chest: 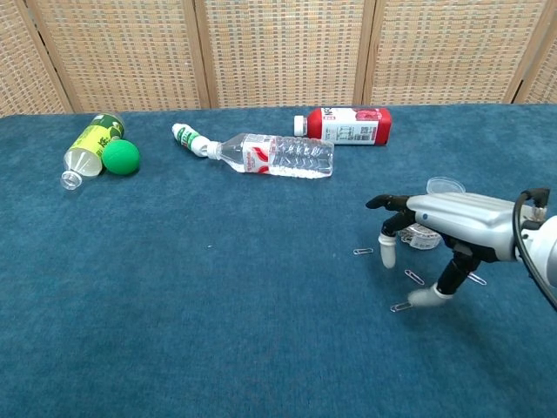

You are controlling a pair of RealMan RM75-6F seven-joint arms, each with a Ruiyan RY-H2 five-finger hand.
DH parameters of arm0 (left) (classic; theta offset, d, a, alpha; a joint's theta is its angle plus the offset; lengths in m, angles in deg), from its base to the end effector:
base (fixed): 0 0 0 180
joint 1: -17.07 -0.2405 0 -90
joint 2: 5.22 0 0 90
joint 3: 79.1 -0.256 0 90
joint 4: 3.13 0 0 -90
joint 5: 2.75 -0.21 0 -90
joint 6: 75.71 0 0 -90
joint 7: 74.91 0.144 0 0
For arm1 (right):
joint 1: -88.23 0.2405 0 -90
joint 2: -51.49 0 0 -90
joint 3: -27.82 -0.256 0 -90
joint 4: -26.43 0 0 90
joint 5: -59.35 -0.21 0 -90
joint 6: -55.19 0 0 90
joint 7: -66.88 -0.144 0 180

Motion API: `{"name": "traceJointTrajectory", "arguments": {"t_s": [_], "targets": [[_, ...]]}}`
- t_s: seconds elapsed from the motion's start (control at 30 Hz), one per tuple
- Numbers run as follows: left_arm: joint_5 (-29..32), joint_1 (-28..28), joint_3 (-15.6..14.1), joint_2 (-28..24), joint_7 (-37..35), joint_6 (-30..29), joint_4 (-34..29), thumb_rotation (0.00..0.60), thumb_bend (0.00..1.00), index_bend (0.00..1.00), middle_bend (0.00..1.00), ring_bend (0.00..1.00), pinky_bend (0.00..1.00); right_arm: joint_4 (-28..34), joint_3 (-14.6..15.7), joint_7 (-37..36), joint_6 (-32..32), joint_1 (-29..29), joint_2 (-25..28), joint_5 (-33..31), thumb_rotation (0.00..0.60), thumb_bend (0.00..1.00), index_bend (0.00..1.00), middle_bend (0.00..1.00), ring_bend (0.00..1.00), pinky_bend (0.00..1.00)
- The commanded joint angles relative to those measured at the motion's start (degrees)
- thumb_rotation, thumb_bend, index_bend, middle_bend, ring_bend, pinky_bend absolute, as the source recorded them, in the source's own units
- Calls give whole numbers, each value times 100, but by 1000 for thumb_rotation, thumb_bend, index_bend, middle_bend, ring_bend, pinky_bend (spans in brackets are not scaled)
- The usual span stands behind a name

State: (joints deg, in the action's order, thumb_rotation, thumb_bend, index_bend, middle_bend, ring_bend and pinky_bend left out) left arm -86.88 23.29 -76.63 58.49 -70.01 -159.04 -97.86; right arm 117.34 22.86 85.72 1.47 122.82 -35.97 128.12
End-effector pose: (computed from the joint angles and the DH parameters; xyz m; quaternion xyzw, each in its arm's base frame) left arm -0.3053 0.1861 0.1541 -0.6078 -0.3832 -0.3650 0.5921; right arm -0.1759 -0.2833 -0.0316 0.7623 -0.4207 0.3328 0.3622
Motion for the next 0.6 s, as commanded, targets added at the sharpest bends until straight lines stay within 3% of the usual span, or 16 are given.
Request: {"name": "traceJointTrajectory", "arguments": {"t_s": [0.03,0.37,0.6], "targets": [[1,1,0,-3,-5,3,1,600,0,0,0,0,0,54,-28,-28,35,27,51,-36,600,0,343,0,0,38],[-26,-10,-6,-14,-25,-27,-12,600,0,0,0,0,0,-33,22,32,-17,63,-105,15,600,2,400,0,0,38],[-16,-6,3,-19,-29,-22,-14,600,0,0,0,0,0,-185,76,144,-2,103,-289,7,600,62,462,0,0,38]]}}
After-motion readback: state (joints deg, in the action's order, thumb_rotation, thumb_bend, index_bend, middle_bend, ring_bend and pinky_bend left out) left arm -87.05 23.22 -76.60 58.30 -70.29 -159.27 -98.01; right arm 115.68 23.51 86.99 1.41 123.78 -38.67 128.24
